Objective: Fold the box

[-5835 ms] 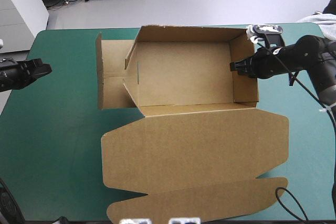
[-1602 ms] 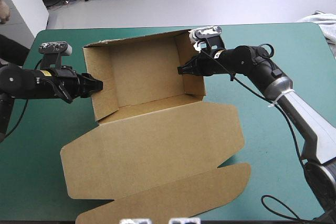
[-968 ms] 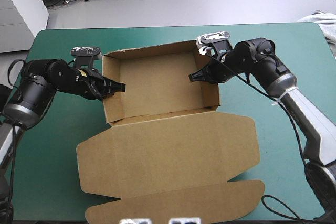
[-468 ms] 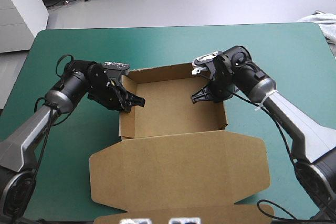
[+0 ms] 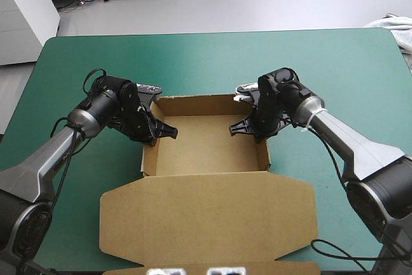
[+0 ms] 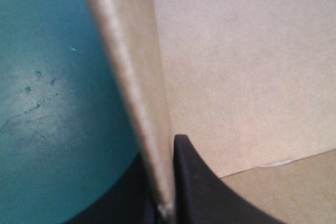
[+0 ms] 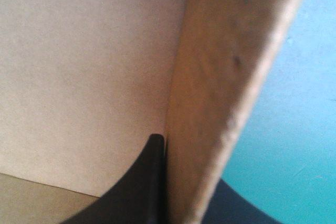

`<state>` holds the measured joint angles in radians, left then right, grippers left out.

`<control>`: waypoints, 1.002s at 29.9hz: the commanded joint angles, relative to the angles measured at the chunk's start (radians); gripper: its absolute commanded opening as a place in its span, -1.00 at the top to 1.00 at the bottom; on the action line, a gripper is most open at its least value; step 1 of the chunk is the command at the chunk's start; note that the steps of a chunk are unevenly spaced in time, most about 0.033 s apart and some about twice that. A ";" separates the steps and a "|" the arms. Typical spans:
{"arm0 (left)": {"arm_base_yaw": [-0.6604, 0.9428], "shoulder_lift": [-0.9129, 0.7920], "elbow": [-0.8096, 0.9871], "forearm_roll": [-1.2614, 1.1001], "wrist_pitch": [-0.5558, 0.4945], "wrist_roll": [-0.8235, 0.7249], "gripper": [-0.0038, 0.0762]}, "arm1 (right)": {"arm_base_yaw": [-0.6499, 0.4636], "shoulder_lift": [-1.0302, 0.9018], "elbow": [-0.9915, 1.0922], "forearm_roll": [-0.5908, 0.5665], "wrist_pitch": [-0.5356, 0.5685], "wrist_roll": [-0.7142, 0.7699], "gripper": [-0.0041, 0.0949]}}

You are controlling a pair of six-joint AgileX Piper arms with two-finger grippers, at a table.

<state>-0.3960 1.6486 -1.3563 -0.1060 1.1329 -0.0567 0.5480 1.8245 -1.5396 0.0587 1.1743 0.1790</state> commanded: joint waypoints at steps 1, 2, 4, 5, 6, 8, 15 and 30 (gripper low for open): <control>-0.022 -0.033 -0.043 -0.058 -0.127 0.031 0.93 | -0.022 -0.033 -0.018 0.165 -0.018 -0.078 0.95; -0.022 -0.028 -0.043 -0.058 -0.129 0.031 0.93 | -0.030 -0.033 -0.018 0.170 -0.018 -0.078 0.95; -0.022 -0.014 -0.043 -0.058 -0.127 0.031 0.93 | -0.036 -0.033 -0.018 0.165 -0.018 -0.078 0.95; -0.022 -0.005 -0.043 -0.058 -0.129 0.031 0.93 | -0.036 -0.033 -0.018 0.158 -0.016 -0.080 0.95; -0.022 0.001 -0.043 -0.058 -0.129 0.031 0.93 | -0.036 -0.033 -0.018 0.151 -0.016 -0.080 0.95; -0.022 0.016 -0.043 -0.058 -0.140 0.031 0.93 | -0.036 -0.033 -0.018 0.146 -0.019 -0.080 0.95; -0.022 0.056 -0.043 -0.058 -0.143 0.031 0.93 | -0.036 -0.033 -0.018 0.111 -0.029 -0.081 0.95; -0.022 0.071 -0.043 -0.058 -0.108 0.035 0.59 | -0.036 -0.033 -0.026 -0.037 0.025 -0.019 0.20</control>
<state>-0.3993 1.7384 -1.3825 -0.1014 1.0651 -0.0379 0.5107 1.8403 -1.5327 0.0590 1.2023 0.1607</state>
